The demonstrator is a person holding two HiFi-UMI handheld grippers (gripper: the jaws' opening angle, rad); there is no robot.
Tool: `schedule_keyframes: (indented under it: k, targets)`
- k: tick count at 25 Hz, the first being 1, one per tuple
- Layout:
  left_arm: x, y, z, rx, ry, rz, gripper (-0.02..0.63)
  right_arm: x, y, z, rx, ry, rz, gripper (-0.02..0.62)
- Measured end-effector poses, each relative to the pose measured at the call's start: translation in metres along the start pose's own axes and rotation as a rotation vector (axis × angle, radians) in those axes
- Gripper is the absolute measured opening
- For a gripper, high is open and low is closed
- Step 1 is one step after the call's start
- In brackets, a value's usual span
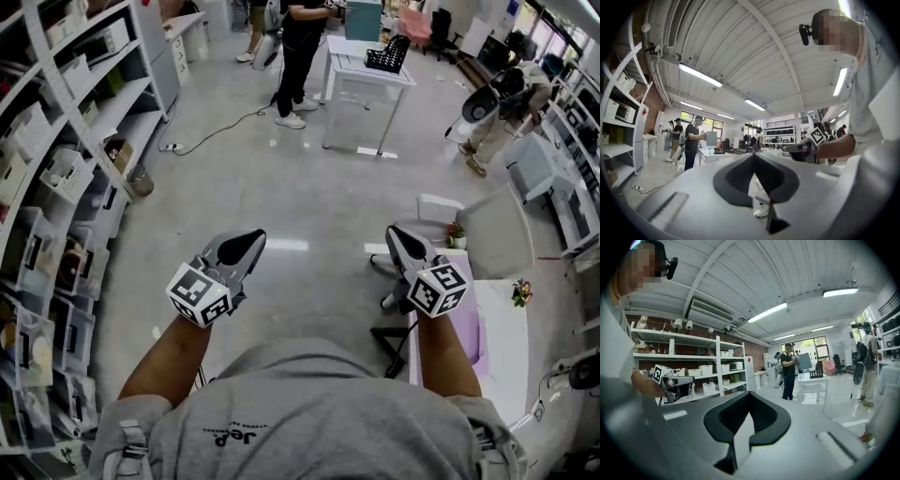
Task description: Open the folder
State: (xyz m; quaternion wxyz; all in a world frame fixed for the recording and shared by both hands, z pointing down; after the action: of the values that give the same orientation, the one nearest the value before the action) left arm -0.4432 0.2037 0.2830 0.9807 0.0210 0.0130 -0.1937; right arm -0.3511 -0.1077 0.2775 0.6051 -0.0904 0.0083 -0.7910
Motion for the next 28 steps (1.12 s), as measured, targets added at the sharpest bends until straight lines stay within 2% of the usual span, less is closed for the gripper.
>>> schedule_keyframes:
  k: [4,8,13,28]
  targets:
    - [-0.010,0.039,-0.008,0.020,0.019,-0.062,0.058,-0.029,-0.031,-0.003,-0.018,0.009,-0.082,0.003]
    - [-0.017,0.062,-0.012,0.018,0.042,-0.092,0.058,-0.045,-0.045,-0.002,-0.025,-0.005,-0.115,0.003]
    - [-0.025,0.075,-0.014,0.040,0.083,-0.109,0.058,-0.051,-0.053,0.002,-0.030,-0.005,-0.113,0.003]
    - [-0.017,0.060,-0.015,0.026,0.080,-0.052,0.058,-0.046,-0.036,0.002,-0.030,0.030,-0.069,0.002]
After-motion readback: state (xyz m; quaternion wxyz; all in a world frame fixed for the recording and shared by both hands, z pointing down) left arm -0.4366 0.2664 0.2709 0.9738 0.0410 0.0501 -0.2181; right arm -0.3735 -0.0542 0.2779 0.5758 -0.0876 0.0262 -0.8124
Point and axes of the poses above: the fingertips, and each gripper's own axes: y backward along the fingers, x to its right, z out of its underside, the point moved 5 cm from there along y, backward along the fingers, and after that the axes turned 1 degree about -y, right-handed, at the moved point
